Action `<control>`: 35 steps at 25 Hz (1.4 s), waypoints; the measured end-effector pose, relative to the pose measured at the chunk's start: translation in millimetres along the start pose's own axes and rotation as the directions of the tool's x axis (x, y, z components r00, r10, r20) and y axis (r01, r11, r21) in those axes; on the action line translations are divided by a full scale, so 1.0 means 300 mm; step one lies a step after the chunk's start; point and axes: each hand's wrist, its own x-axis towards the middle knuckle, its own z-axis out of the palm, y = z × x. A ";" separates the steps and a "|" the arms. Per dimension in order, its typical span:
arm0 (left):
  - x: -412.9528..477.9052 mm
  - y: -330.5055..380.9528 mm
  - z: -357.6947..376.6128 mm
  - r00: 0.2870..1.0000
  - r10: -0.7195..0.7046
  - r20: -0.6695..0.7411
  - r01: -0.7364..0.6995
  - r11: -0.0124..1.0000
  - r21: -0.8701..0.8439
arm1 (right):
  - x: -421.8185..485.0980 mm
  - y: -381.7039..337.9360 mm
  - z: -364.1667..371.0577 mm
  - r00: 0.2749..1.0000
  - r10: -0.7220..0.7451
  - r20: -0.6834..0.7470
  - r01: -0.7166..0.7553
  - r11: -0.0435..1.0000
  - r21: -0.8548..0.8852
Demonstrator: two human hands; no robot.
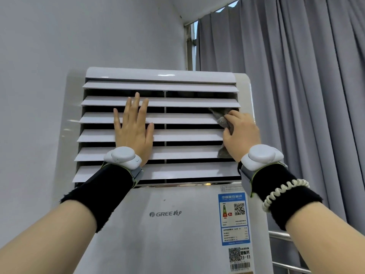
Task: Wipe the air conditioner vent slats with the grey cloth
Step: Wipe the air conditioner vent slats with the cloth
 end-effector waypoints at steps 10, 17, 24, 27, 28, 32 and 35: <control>-0.005 0.005 -0.013 1.000 -0.006 0.022 0.007 0.999 -0.034 | 0.075 -0.006 -0.123 0.793 0.514 -0.325 -0.303 0.798 0.521; 0.000 0.003 -0.023 0.999 0.013 0.037 -0.010 0.996 -0.090 | 0.105 -0.052 -0.013 0.887 0.405 -0.221 -0.322 0.887 0.330; 0.001 -0.004 -0.021 0.999 0.042 0.025 -0.038 0.988 -0.149 | 0.090 -0.165 0.045 0.985 0.135 -0.107 -0.112 0.974 0.198; 0.002 -0.009 -0.023 0.998 0.059 0.028 -0.055 0.987 -0.148 | 0.105 -0.237 0.064 1.000 0.016 0.005 -0.017 0.995 0.103; 0.003 -0.011 -0.025 0.997 0.066 0.030 -0.061 0.988 -0.143 | 0.114 -0.247 0.069 1.000 0.008 0.026 -0.010 0.997 0.074; 0.001 -0.010 -0.025 0.996 0.080 0.041 -0.075 0.990 -0.122 | 0.156 -0.197 0.047 0.999 0.035 0.028 -0.033 0.998 -0.053; 0.001 -0.010 -0.025 0.997 0.073 0.036 -0.068 0.990 -0.122 | 0.177 -0.100 -0.001 0.987 0.160 -0.011 -0.160 0.986 -0.047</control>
